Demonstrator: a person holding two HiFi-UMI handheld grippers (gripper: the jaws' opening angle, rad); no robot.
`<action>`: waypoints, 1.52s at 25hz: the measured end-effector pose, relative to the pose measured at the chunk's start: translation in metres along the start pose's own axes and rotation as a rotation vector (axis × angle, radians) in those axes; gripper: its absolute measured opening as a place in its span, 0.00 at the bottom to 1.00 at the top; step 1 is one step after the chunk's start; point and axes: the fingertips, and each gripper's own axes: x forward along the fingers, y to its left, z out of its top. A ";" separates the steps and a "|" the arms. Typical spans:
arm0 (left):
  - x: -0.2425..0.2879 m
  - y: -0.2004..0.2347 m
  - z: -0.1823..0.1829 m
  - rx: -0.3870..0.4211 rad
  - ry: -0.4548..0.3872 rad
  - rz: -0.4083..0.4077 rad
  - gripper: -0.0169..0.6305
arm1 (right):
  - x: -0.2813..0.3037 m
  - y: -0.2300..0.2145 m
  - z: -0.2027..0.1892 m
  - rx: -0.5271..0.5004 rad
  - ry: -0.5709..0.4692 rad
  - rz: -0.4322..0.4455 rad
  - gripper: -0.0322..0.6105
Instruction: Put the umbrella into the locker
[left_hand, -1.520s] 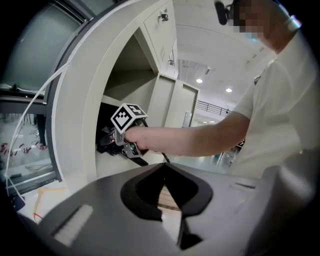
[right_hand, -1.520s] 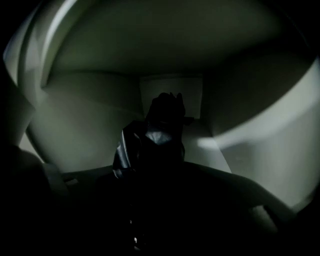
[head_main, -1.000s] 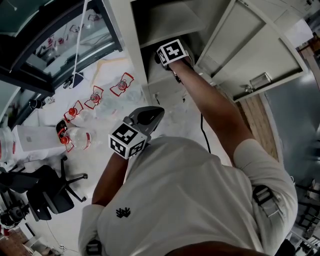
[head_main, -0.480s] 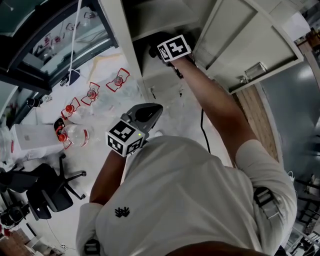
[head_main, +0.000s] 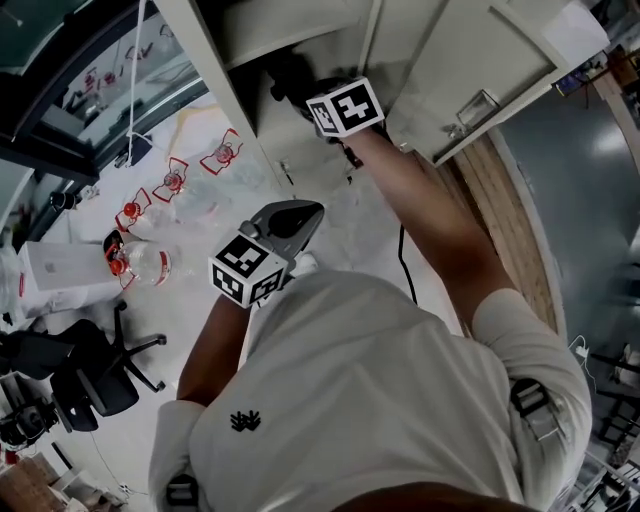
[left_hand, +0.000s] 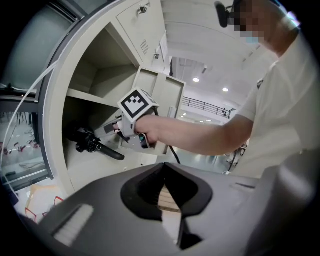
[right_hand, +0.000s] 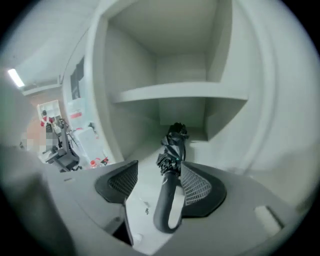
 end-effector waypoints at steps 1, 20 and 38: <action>0.003 -0.006 0.002 0.001 -0.001 0.003 0.11 | -0.009 0.003 -0.002 0.000 -0.011 0.012 0.47; 0.044 -0.138 -0.013 -0.034 -0.057 0.182 0.11 | -0.181 0.049 -0.134 0.014 -0.077 0.256 0.09; 0.046 -0.214 -0.063 -0.078 -0.044 0.299 0.11 | -0.314 0.065 -0.267 0.027 -0.072 0.344 0.05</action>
